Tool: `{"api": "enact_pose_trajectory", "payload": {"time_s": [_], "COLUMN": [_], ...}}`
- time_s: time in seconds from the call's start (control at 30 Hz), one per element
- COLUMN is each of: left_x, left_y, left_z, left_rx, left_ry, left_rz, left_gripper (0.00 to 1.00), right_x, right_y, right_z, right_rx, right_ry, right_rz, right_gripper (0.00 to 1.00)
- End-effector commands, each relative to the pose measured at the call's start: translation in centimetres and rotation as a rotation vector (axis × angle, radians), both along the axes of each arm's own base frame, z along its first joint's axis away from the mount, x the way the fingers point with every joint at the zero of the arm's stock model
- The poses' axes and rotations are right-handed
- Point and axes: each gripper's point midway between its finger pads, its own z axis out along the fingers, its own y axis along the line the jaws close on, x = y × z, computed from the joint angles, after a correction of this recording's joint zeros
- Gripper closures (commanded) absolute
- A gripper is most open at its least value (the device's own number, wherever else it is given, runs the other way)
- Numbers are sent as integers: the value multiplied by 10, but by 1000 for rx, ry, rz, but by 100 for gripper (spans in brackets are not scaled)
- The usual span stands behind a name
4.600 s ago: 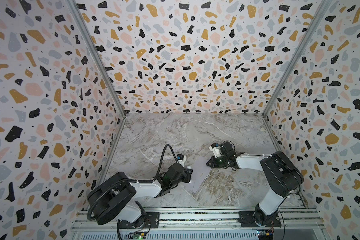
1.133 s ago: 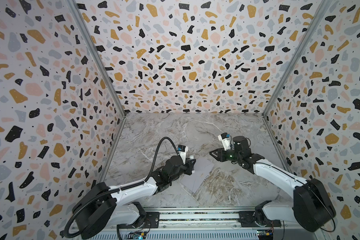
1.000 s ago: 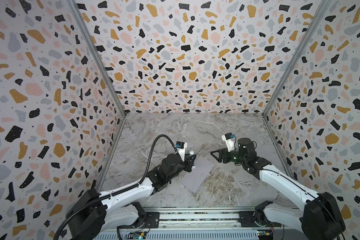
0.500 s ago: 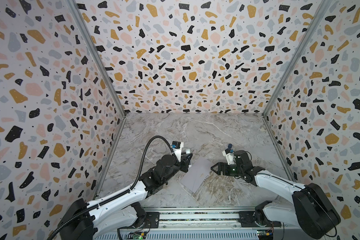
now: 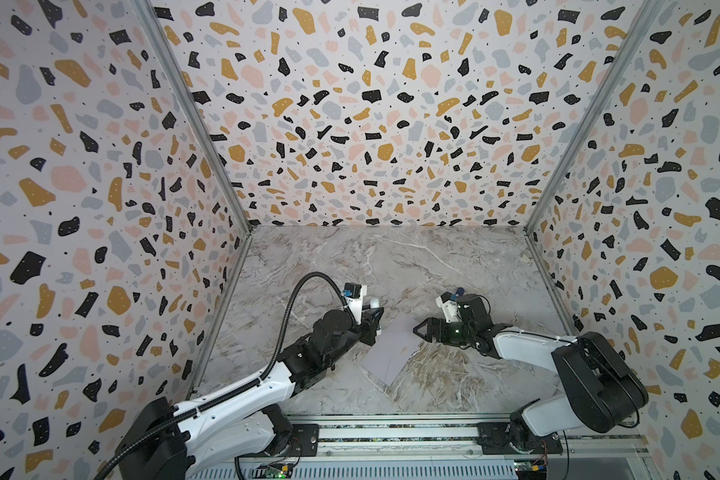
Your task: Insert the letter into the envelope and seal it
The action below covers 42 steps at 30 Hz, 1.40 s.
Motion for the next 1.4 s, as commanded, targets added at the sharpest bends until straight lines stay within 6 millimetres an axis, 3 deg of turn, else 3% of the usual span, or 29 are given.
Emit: {"api": "enact_pose_trajectory", "payload": {"time_s": [0.0, 0.57, 0.93, 1.07, 1.2, 1.37], "left_x": [2, 3, 3, 4, 4, 4], "left_y": [3, 10, 12, 13, 13, 15], "left_z": [9, 8, 10, 16, 27, 52], "left_rx": [-18, -17, -20, -40, -103, -246], "left_ry": [-40, -42, -44, -46, -40, -37], "left_rz": [11, 32, 40, 46, 38, 6], "left_gripper": [100, 100, 100, 100, 100, 100], "right_x": [2, 10, 12, 17, 25, 24], "right_y": [8, 59, 69, 71, 67, 56], "right_z": [-2, -17, -17, 2, 42, 105], "right_rx": [1, 26, 37, 52, 64, 113], "right_ry": [17, 71, 78, 24, -107, -333], "right_rz": [9, 107, 133, 138, 123, 98], "right_gripper": [5, 6, 7, 8, 8, 7]}}
